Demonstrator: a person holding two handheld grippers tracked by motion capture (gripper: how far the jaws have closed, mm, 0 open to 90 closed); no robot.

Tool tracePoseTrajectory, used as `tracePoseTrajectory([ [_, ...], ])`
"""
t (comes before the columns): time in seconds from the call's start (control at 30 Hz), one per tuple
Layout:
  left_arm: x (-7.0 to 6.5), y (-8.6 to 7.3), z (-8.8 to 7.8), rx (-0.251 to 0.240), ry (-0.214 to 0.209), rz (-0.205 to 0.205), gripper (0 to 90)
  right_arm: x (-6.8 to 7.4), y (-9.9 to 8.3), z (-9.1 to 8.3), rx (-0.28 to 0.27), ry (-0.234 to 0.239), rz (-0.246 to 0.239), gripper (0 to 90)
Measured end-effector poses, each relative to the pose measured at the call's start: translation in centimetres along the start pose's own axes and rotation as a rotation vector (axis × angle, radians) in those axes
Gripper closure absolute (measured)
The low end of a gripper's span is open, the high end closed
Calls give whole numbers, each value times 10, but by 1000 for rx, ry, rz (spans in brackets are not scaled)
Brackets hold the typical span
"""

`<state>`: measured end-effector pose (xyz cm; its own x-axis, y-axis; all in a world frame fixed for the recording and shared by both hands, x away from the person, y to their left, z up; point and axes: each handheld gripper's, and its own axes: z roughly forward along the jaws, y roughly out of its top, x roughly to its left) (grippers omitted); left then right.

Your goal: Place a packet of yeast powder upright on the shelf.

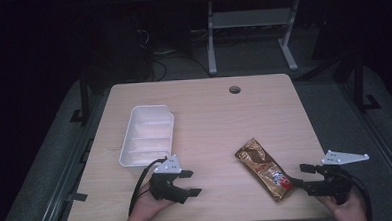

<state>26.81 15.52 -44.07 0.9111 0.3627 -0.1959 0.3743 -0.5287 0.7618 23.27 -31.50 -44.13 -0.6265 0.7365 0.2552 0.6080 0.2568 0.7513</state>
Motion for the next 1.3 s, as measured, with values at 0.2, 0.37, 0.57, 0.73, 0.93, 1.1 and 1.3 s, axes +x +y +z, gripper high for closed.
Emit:
tracePoseTrajectory([
  [0.2, 2, 2, 7, 19, 42, -10, 290, 7, 7, 4, 1, -5, -33, 256],
  [0.37, 4, 8, 10, -3, 61, -37, 282, 6, 9, 7, 6, -10, -42, 247],
  [0.57, 1, 16, 23, -6, 94, -18, 319, 3, 11, 4, 1, -5, -47, 303],
  [0.73, 5, 29, 35, -19, 83, -46, 340, 2, 19, 3, -22, -10, -49, 343],
  [0.93, 7, 56, 53, -10, 52, -54, 300, 3, 31, 10, -22, 13, -61, 473],
  [1.1, 6, 77, 67, -23, 50, -46, 314, 9, 40, 17, 5, 12, -94, 538],
  [1.3, 5, 100, 88, -22, 48, -58, 314, 6, 48, 27, 19, 23, -93, 584],
])
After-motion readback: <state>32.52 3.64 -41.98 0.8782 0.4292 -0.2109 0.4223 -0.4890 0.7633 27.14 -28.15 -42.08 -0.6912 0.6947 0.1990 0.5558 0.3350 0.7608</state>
